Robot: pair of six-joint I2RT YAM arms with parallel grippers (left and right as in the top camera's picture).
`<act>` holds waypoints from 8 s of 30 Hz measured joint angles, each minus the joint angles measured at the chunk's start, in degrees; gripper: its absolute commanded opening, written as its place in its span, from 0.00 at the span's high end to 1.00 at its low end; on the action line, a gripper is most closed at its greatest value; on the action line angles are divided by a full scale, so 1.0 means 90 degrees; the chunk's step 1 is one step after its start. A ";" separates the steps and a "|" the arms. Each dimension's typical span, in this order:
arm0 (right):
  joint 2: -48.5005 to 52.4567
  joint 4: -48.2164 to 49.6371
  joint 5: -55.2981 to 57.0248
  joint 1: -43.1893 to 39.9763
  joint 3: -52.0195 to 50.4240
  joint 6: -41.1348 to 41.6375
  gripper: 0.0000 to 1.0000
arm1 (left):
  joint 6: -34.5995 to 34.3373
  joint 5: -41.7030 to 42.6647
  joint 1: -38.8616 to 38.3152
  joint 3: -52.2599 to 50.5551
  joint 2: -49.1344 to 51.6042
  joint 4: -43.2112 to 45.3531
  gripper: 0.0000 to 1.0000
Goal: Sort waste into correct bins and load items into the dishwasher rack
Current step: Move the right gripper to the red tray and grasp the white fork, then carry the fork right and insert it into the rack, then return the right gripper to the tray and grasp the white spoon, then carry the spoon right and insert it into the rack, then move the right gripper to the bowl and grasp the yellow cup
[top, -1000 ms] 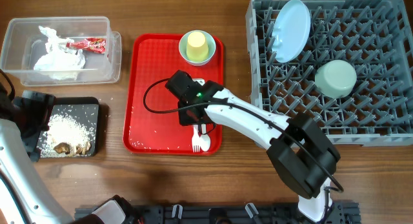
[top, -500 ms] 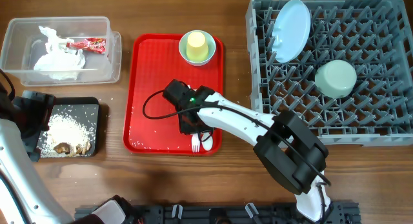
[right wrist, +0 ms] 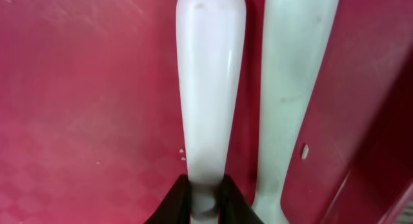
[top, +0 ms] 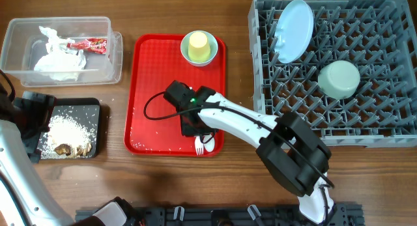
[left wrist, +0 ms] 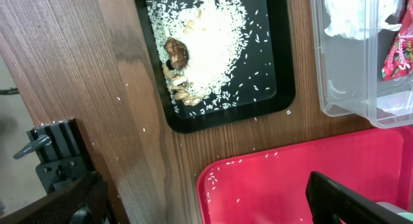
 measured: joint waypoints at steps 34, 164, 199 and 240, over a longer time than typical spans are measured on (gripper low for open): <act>-0.1919 -0.1962 0.0279 -0.3937 -0.0109 -0.3230 0.73 | 0.0002 0.0000 0.0000 0.0000 0.0000 0.0000 0.00; -0.2171 -0.3043 0.0104 -0.3973 0.0964 -0.3048 0.71 | 0.0002 -0.0002 0.0000 0.0000 0.0000 0.0000 0.00; -0.2484 0.1158 -0.2773 -0.2744 0.0743 -0.3502 0.06 | 0.0002 0.0000 0.0000 0.0000 0.0000 0.0000 0.00; 0.1253 0.3820 0.0862 -0.1948 0.1610 -0.3677 0.26 | 0.0002 0.0000 0.0000 0.0000 0.0000 0.0000 0.00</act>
